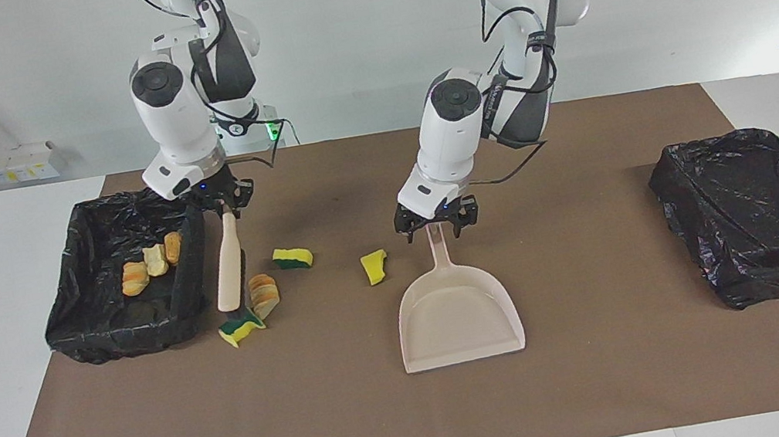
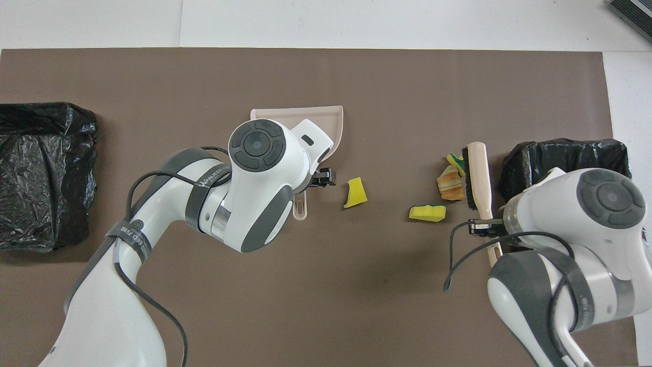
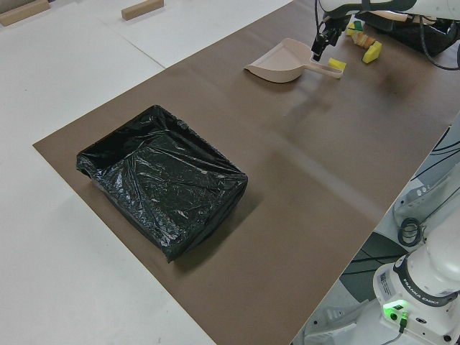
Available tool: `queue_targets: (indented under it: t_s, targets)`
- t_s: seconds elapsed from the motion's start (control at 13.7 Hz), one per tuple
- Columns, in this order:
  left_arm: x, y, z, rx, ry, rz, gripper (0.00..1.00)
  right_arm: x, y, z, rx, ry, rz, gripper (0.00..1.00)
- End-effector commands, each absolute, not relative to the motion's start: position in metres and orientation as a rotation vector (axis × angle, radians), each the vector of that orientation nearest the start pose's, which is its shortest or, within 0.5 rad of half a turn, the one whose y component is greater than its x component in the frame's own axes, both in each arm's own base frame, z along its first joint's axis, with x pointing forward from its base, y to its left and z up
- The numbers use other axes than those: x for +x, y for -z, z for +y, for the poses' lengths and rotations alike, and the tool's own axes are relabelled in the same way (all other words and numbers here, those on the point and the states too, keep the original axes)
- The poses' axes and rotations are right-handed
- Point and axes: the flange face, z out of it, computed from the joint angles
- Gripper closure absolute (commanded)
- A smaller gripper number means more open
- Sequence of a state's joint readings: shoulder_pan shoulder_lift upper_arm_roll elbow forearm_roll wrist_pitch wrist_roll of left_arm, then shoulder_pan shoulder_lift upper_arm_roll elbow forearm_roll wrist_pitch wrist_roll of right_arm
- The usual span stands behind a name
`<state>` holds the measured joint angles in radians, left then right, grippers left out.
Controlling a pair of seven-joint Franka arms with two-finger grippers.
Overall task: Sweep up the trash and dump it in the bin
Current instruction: 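Grasp the dustpan with the left gripper while the right gripper grasps the brush, then lift the dustpan with the left gripper while the right gripper lifts the brush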
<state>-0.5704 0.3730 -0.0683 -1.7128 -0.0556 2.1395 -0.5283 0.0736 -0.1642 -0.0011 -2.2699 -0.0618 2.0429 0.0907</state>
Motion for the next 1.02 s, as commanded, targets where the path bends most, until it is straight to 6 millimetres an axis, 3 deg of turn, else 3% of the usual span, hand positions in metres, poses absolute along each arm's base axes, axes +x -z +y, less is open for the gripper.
queue_targets:
  t_s: [0.0, 0.15, 0.22, 0.29, 0.37, 0.44, 0.51, 0.66, 0.8, 0.95]
  targets:
    - [0.527, -0.372, -0.392, -3.174, -0.003, 0.164, 0.00, 0.471, -0.399, 0.000, -3.193, 0.010, -0.154, 1.00]
    - [0.526, -0.365, -0.395, -3.169, -0.018, 0.164, 0.00, 0.474, -0.387, -0.010, -3.187, 0.004, -0.230, 1.00]
    - [0.525, -0.357, -0.395, -3.157, -0.038, 0.170, 0.19, 0.477, -0.382, -0.004, -3.185, 0.014, -0.254, 1.00]
    - [0.525, -0.358, -0.393, -3.131, -0.057, 0.185, 0.63, 0.478, -0.362, -0.002, -3.182, 0.017, -0.270, 1.00]
    - [0.525, -0.362, -0.391, -3.115, -0.064, 0.200, 0.94, 0.480, -0.344, 0.003, -3.177, 0.044, -0.303, 1.00]
    - [0.527, -0.365, -0.388, -3.114, -0.065, 0.205, 1.00, 0.483, -0.328, 0.016, -3.168, 0.033, -0.357, 1.00]
    - [0.526, -0.365, -0.389, -3.109, -0.076, 0.209, 1.00, 0.484, -0.320, 0.025, -3.165, 0.014, -0.374, 1.00]
    - [0.528, -0.371, -0.383, -3.083, -0.106, 0.231, 1.00, 0.485, -0.324, 0.058, -3.151, 0.010, -0.464, 1.00]
    - [0.533, -0.393, -0.379, -3.059, -0.154, 0.235, 1.00, 0.486, -0.328, 0.079, -3.139, -0.049, -0.469, 1.00]
    - [0.547, -0.410, -0.350, -3.055, -0.197, 0.308, 1.00, 0.485, -0.332, 0.108, -3.114, -0.087, -0.376, 1.00]
